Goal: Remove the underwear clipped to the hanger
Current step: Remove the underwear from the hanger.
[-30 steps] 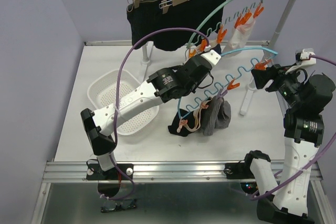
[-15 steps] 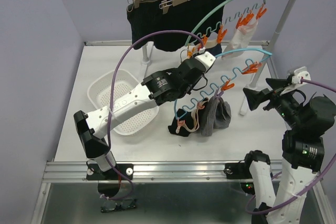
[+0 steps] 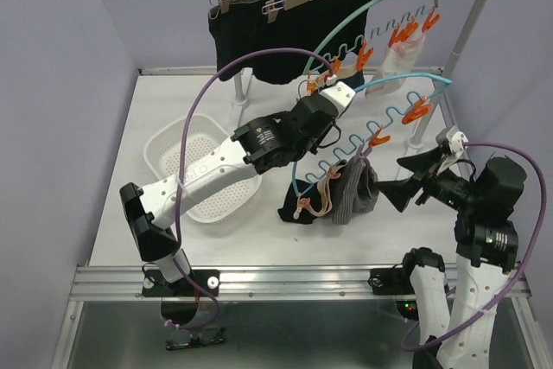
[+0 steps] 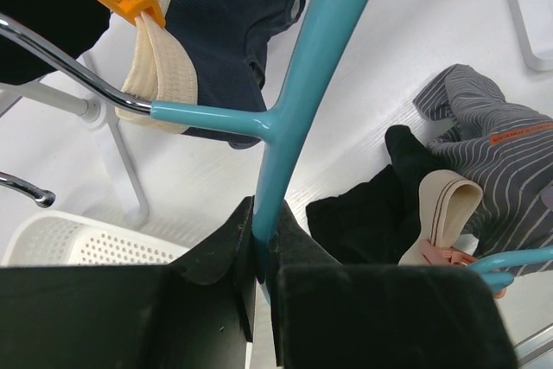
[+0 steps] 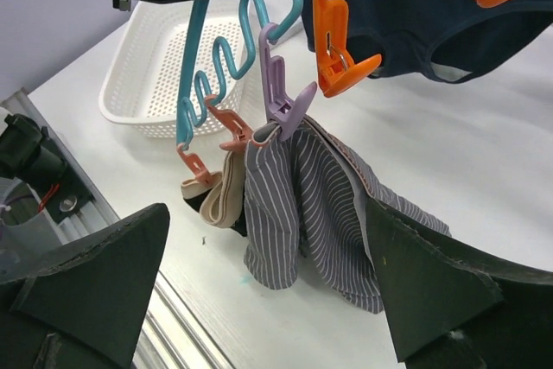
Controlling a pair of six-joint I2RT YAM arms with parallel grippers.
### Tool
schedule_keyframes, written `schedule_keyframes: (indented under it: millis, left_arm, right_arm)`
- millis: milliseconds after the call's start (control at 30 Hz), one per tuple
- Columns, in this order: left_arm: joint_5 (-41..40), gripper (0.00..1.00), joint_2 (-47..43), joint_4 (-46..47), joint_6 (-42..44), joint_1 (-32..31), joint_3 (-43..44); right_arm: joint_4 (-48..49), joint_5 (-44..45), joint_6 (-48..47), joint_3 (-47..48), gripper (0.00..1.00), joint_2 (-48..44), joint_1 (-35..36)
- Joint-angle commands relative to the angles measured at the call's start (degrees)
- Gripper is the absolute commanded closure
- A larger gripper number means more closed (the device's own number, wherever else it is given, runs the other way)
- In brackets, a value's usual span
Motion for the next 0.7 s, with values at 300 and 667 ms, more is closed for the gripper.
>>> schedule_keyframes:
  millis: [300,667]
  left_arm:
    - [1.9,1.0,4.5,4.0,-6.2,0.0,10.9]
    - [2.6,1.0,8.4,2.3,-6.7,-0.2,15.8]
  right_arm:
    - [13.3,3.8,9.2,-1.2,0.02,8.1,-0.3]
    - [19.0,3.6,14.7,-2.7,0.09,9.2,-0.3]
